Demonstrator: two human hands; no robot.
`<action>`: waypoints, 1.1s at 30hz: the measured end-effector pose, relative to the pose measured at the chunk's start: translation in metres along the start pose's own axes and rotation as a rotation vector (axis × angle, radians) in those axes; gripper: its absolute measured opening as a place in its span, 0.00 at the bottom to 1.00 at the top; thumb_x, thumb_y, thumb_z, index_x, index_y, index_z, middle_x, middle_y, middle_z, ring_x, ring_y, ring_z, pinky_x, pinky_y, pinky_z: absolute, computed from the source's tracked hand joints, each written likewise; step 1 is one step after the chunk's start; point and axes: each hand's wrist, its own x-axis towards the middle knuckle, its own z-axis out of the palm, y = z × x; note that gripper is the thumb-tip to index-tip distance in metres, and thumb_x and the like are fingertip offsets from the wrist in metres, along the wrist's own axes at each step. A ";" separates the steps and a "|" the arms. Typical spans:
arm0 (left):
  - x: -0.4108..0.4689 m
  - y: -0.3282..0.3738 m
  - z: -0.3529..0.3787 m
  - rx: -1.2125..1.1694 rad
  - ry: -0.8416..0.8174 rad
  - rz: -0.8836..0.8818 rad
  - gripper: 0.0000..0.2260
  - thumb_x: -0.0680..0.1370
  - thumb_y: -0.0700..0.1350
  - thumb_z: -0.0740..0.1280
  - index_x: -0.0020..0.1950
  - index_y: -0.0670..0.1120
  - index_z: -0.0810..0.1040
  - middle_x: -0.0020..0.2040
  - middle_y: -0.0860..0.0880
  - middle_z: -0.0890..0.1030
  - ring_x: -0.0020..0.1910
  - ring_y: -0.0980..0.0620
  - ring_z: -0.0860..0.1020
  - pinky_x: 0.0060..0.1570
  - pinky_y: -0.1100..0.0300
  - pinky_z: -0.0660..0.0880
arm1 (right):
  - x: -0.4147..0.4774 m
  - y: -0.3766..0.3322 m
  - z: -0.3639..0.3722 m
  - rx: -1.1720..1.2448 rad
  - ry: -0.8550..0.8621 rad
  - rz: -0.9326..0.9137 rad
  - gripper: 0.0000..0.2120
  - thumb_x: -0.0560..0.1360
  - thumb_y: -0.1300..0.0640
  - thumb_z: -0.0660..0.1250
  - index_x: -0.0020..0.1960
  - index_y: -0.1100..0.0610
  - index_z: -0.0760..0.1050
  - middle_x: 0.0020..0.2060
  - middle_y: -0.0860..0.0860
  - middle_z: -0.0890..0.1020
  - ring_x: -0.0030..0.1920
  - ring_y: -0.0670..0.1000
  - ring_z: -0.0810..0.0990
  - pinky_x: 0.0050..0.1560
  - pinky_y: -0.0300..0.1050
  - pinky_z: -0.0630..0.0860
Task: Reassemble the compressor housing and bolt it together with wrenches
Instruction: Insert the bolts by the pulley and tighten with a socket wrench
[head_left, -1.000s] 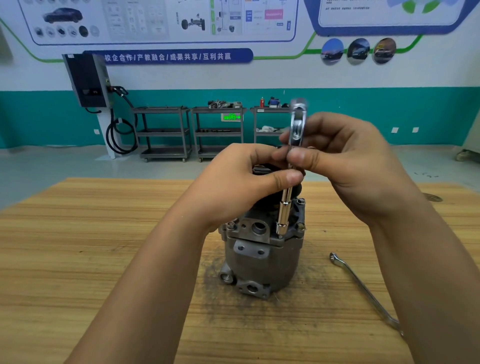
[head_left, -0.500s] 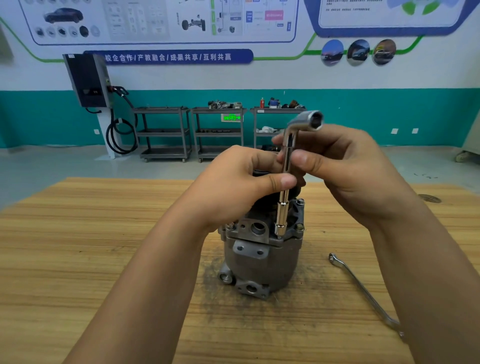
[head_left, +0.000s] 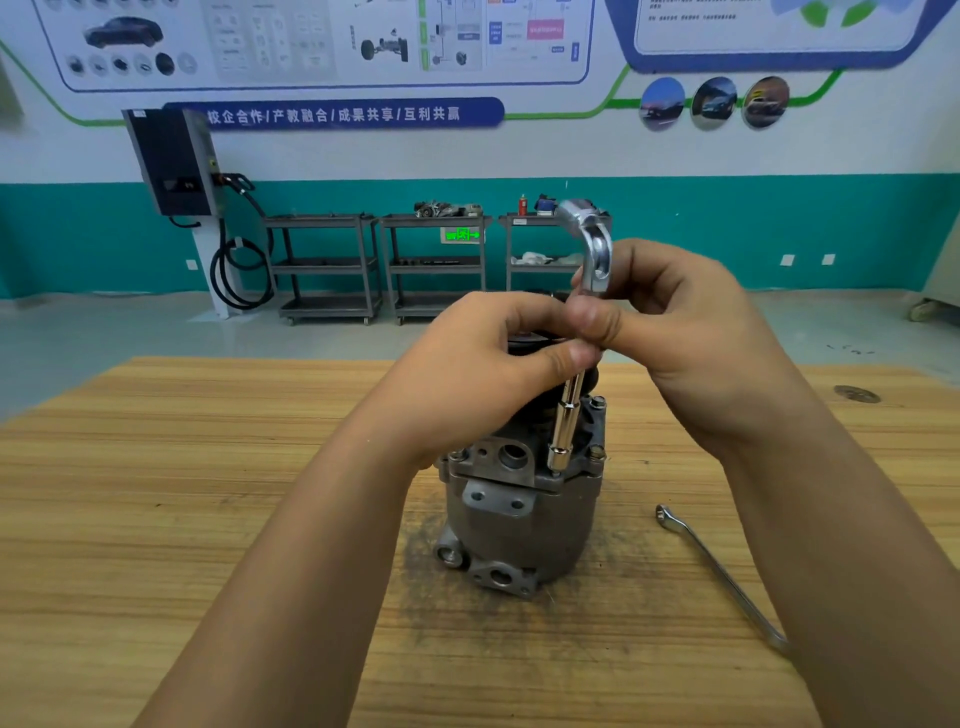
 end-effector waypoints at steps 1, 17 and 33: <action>0.000 0.000 0.002 0.001 0.034 0.001 0.06 0.75 0.44 0.70 0.51 0.48 0.82 0.46 0.53 0.85 0.47 0.59 0.82 0.54 0.53 0.78 | 0.000 0.000 0.002 0.015 0.032 0.012 0.10 0.63 0.52 0.73 0.40 0.54 0.75 0.35 0.44 0.79 0.42 0.45 0.79 0.46 0.46 0.78; 0.000 -0.003 -0.003 -0.001 -0.014 -0.019 0.05 0.76 0.44 0.68 0.49 0.49 0.83 0.44 0.53 0.85 0.46 0.58 0.82 0.53 0.56 0.78 | 0.002 0.007 -0.003 0.202 -0.126 0.020 0.07 0.69 0.60 0.67 0.40 0.50 0.81 0.40 0.45 0.82 0.46 0.44 0.80 0.45 0.36 0.75; 0.001 -0.004 -0.003 -0.031 0.002 -0.012 0.06 0.76 0.41 0.68 0.45 0.52 0.83 0.42 0.55 0.85 0.44 0.60 0.82 0.49 0.62 0.78 | 0.001 0.007 -0.003 0.242 -0.189 0.007 0.12 0.72 0.61 0.63 0.45 0.49 0.82 0.46 0.44 0.84 0.52 0.45 0.81 0.51 0.37 0.75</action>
